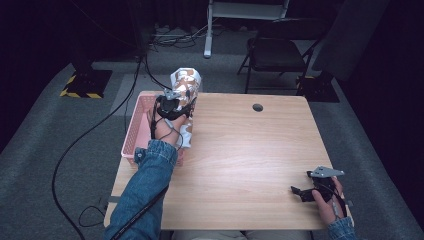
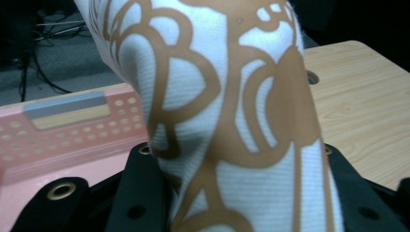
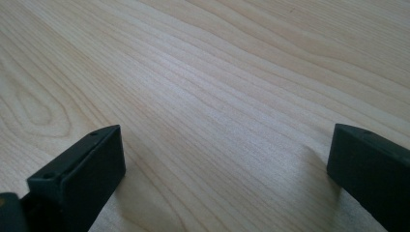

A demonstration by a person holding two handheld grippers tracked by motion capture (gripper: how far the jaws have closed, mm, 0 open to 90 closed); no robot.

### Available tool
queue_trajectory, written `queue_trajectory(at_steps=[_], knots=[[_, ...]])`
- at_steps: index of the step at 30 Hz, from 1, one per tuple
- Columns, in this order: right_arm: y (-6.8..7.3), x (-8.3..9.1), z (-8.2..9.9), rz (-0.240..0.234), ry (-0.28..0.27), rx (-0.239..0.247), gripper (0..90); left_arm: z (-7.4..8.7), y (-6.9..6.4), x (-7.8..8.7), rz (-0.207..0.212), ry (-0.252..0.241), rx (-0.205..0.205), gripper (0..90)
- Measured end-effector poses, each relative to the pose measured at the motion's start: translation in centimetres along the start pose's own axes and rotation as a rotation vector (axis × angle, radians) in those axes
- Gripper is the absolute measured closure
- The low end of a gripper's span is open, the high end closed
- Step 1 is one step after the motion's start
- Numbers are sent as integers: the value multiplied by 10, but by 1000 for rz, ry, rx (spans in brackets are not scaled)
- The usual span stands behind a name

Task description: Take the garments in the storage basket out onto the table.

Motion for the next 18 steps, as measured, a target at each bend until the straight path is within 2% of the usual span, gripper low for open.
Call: queue_trajectory(at_steps=[18], knots=[[0, 0, 0, 0, -1, 0, 0, -16, -45, -9, 90, -41, -18, 599]])
Point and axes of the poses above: each handheld gripper's, and its own axes: x roughly backward along the jaws, z roughly out of its underside, y roughly to its left, the point moved 2 cm from there along -x, roughly forward along the jaws, and after that the axes turned 6 degrees about -x, right-handed, at the moved point
